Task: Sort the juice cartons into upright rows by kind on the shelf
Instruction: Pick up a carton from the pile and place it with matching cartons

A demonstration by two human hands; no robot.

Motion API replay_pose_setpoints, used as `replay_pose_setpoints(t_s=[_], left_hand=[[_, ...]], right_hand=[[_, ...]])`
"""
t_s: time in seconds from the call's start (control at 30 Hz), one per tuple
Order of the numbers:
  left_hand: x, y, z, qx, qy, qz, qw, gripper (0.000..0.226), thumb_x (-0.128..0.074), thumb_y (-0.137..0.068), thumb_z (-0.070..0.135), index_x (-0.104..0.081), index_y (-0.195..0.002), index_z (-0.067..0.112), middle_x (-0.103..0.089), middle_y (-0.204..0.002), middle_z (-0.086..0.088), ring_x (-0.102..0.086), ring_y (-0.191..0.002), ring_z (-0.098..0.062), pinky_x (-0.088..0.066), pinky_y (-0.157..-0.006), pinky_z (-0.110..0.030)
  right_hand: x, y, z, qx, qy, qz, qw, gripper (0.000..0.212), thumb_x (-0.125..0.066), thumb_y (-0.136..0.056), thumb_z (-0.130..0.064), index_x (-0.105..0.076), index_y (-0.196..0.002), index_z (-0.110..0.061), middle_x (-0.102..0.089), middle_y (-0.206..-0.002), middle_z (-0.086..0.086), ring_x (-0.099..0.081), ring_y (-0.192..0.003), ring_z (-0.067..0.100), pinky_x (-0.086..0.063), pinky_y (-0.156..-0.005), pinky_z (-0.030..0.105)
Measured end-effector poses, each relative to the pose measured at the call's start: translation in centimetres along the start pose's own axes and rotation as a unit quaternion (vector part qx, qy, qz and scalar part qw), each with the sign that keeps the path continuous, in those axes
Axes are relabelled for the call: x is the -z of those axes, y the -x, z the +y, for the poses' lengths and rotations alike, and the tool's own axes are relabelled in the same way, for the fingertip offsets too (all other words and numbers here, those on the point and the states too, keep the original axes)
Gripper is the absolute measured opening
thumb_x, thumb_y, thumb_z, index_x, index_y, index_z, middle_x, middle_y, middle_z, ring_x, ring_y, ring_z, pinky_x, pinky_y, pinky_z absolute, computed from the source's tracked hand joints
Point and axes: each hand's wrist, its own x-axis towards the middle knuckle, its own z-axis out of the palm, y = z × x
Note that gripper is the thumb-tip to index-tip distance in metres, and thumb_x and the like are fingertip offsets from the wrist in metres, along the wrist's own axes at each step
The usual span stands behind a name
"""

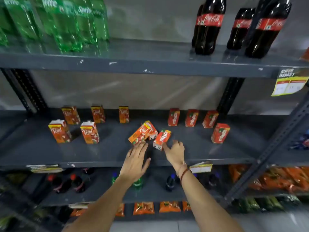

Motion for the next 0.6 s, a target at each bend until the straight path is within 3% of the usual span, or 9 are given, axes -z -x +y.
replay_pose_setpoints(t_s=[0.07,0.17,0.23,0.37,0.6], left_hand=[[-1.1,-0.4,-0.1,0.009,0.003,-0.027,1.000,0.066,-0.028,-0.090,0.047,-0.037,-0.138,0.003,-0.040,-0.144,-0.014,-0.037,-0.133,-0.028,-0.032,-0.106,-0.043],[-2.3,-1.1,-0.2,0.033,-0.001,-0.089,0.995,0.089,-0.006,-0.083,0.067,-0.015,-0.146,0.005,-0.017,-0.155,-0.011,-0.011,-0.142,-0.021,-0.006,-0.112,-0.032],[-2.9,-1.8,-0.4,0.034,-0.016,-0.115,0.993,0.104,0.008,-0.072,0.076,-0.009,-0.147,0.005,-0.009,-0.156,-0.010,-0.005,-0.143,-0.020,0.001,-0.112,-0.032],[-3.4,-3.0,-0.5,0.031,-0.031,-0.119,0.992,0.116,0.010,-0.065,0.083,-0.015,-0.146,0.004,-0.015,-0.155,-0.012,-0.008,-0.143,-0.022,-0.002,-0.114,-0.035],[-4.0,-2.9,-0.7,0.028,-0.050,-0.089,0.994,0.100,-0.013,-0.079,0.078,-0.033,-0.140,0.001,-0.035,-0.147,-0.015,-0.029,-0.137,-0.026,-0.017,-0.111,-0.038]], right_hand=[[-1.0,-1.1,-0.3,-0.047,-0.028,-0.035,0.998,0.047,-0.063,-0.084,-0.033,-0.058,-0.102,0.010,-0.059,-0.113,0.030,-0.049,-0.114,0.041,-0.036,-0.095,0.040],[-2.4,-2.9,-1.0,-0.140,-0.088,-0.067,0.984,0.056,-0.067,-0.077,-0.045,-0.063,-0.106,0.002,-0.059,-0.119,0.023,-0.056,-0.110,0.037,-0.044,-0.093,0.039],[-3.1,-3.9,-1.0,-0.172,-0.112,-0.065,0.977,0.060,-0.073,-0.069,-0.047,-0.064,-0.108,-0.002,-0.061,-0.119,0.021,-0.059,-0.106,0.036,-0.050,-0.091,0.038],[-3.7,-5.6,-1.3,-0.208,-0.099,-0.074,0.970,0.067,-0.082,-0.059,-0.041,-0.061,-0.112,-0.005,-0.063,-0.123,0.016,-0.057,-0.114,0.032,-0.049,-0.098,0.041],[-3.4,-5.9,-0.9,-0.194,-0.106,-0.109,0.969,0.062,-0.084,-0.061,-0.035,-0.061,-0.109,-0.005,-0.065,-0.120,0.016,-0.060,-0.112,0.031,-0.050,-0.097,0.042]])
